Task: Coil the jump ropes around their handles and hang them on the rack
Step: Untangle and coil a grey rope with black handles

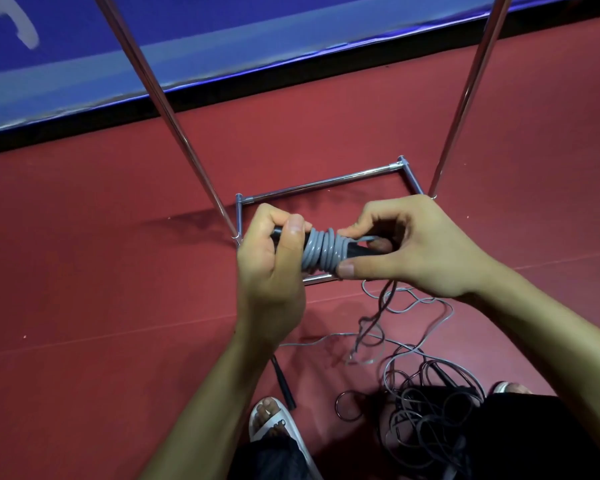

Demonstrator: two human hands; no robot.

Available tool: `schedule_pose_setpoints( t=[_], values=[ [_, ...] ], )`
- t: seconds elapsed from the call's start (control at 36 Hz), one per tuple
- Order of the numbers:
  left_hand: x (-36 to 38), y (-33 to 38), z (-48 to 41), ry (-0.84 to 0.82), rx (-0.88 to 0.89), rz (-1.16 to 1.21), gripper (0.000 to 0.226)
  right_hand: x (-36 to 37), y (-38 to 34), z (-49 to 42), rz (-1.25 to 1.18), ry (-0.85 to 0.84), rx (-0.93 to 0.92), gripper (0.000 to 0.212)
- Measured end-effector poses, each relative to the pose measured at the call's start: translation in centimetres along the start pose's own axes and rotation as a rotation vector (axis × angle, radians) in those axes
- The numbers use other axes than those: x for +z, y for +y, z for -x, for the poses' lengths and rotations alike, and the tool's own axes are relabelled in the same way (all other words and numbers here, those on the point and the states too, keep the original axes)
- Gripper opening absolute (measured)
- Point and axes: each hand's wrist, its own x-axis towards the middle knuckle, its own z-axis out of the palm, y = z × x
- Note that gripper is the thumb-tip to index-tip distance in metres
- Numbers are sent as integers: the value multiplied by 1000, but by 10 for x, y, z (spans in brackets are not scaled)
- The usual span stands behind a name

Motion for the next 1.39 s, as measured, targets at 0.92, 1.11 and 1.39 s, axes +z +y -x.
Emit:
schedule_pose_setpoints(
  t=[0.92, 1.11, 1.39],
  values=[
    [-4, 16, 1, -87, -68, 170, 20, -21, 14, -2, -163, -313, -15, 40],
    [2, 16, 2, -37, -80, 203, 21, -14, 26, -3, -302, -232, 46, 28],
    [14, 26, -2, 110, -216, 427, 21, 18, 49, -4, -848, -151, 281, 8]
  ],
)
